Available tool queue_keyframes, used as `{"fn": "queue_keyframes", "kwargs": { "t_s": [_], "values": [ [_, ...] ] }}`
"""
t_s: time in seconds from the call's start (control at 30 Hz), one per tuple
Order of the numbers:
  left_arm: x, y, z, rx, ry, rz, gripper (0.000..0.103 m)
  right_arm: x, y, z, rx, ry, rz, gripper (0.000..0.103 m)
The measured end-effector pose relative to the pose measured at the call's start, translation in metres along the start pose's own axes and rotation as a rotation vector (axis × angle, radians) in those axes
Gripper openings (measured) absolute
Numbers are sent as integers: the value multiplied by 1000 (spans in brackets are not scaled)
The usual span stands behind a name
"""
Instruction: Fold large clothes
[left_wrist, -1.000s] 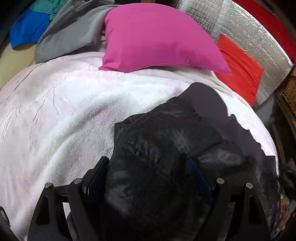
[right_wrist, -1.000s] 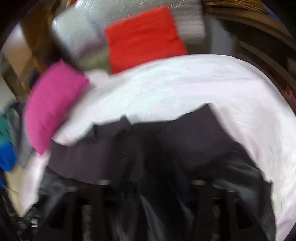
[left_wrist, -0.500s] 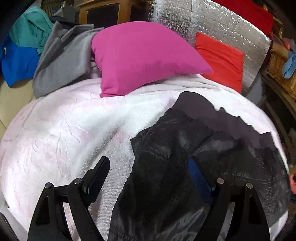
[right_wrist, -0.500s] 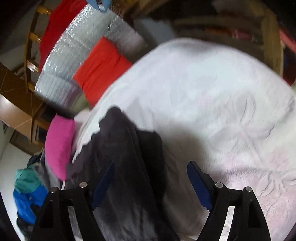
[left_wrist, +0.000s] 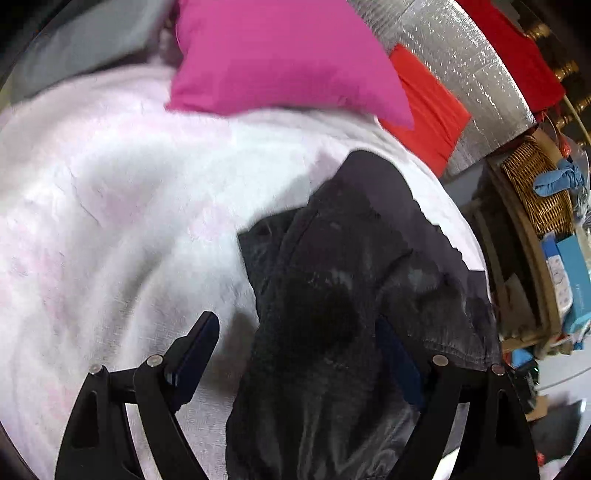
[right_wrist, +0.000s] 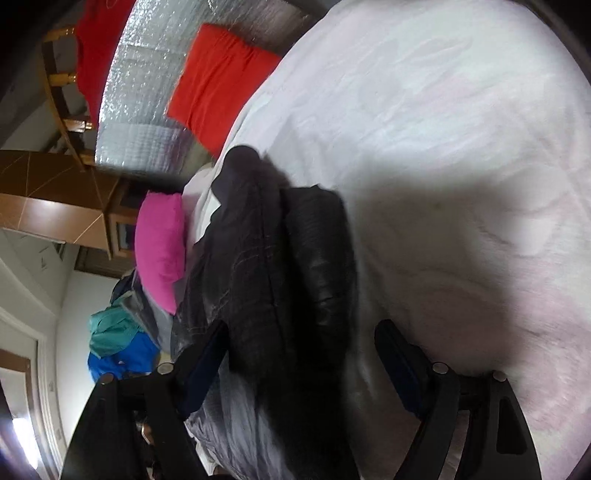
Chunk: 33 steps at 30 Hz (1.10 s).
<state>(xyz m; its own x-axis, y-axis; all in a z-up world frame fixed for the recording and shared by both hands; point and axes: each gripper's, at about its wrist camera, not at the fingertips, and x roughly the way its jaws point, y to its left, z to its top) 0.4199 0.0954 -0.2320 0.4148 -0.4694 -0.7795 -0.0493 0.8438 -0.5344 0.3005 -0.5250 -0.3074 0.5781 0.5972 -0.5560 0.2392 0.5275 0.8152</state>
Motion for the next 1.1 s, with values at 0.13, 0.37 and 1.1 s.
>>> {"fn": "queue_keyframes", "kwargs": {
  "t_s": [0.13,0.37,1.1],
  "values": [
    [20,0,-1,8,98,-35,87,17,15,-1,-48,36,14,87],
    [34,-24,-12,37,141,-140,89,34,41,-10,-131,28,-87,86],
    [36,-35,-14,-31,-36,-12,52,47,74,3,-202,-212,-257,41]
  ]
}}
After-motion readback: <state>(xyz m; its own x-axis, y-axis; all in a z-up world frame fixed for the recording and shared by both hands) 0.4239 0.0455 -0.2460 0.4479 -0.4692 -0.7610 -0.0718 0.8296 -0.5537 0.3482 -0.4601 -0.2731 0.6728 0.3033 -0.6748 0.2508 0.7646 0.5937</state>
